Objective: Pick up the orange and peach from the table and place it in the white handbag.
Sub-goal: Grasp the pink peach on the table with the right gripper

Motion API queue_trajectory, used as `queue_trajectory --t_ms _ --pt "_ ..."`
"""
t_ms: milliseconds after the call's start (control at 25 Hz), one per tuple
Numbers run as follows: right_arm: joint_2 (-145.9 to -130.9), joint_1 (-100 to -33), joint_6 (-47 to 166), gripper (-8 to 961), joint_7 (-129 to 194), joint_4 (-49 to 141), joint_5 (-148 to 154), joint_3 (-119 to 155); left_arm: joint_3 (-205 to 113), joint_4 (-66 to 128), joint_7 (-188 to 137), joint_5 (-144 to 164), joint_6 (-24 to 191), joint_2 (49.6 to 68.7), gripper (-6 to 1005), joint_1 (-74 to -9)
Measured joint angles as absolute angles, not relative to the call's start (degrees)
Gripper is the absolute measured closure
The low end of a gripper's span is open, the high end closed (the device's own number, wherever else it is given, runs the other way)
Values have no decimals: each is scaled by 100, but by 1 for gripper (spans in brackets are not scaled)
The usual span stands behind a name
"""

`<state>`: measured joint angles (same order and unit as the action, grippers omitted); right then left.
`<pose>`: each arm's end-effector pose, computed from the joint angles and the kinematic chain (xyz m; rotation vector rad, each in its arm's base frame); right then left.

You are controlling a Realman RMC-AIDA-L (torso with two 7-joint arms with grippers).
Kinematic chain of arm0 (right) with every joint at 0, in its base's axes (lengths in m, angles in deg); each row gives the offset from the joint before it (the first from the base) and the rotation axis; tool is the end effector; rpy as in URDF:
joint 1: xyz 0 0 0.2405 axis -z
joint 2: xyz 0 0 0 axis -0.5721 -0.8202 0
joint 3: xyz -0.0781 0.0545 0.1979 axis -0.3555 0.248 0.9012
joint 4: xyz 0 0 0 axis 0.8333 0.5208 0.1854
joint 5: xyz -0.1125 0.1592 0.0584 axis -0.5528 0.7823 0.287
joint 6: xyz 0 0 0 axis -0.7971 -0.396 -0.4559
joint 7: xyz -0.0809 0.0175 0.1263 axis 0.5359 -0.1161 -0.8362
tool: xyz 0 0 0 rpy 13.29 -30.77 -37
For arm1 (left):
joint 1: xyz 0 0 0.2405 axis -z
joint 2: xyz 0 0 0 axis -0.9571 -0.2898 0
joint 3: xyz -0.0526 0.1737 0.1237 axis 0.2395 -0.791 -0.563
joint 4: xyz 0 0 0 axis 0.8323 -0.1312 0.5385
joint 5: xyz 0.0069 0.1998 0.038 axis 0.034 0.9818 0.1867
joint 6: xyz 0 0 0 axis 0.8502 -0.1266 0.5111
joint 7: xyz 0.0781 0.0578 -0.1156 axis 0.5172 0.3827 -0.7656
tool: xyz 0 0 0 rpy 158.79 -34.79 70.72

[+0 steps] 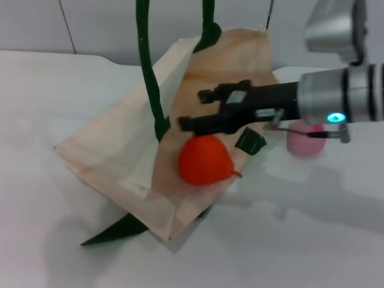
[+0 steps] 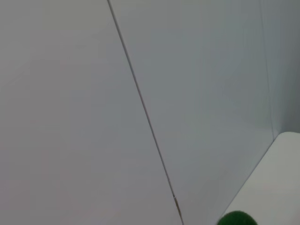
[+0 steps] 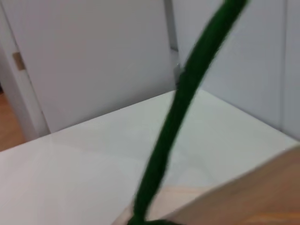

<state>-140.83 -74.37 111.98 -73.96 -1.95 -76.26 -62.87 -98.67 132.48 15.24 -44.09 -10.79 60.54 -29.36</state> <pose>0.1004 0.3623 -0.0418 -2.8440 0.5660 0.4876 -0.0186 0.3662 0.1509 -2.3529 -0.2975 -0.2167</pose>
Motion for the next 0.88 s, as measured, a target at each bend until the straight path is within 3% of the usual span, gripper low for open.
queue_trajectory --t_ms 160,320,640,880 --pt "-13936 -7267 11459 90 -7576 -244 -7934 -5761 -9843 13262 1486 -4369 -1073 6054 833 -3065" --pt "-13897 -7014 11695 92 -7846 -502 -8568 -5115 -9838 13273 1428 -4329 -1021 6054 832 -3230" --pt "-14116 -6667 11853 95 -8260 -1089 -9957 -4256 -9840 13281 1250 -4334 -773 6062 830 -3513" --pt "-14128 -6689 11808 93 -8398 -1034 -10485 -4097 -9837 13362 1150 -4329 -748 6063 828 -3630"
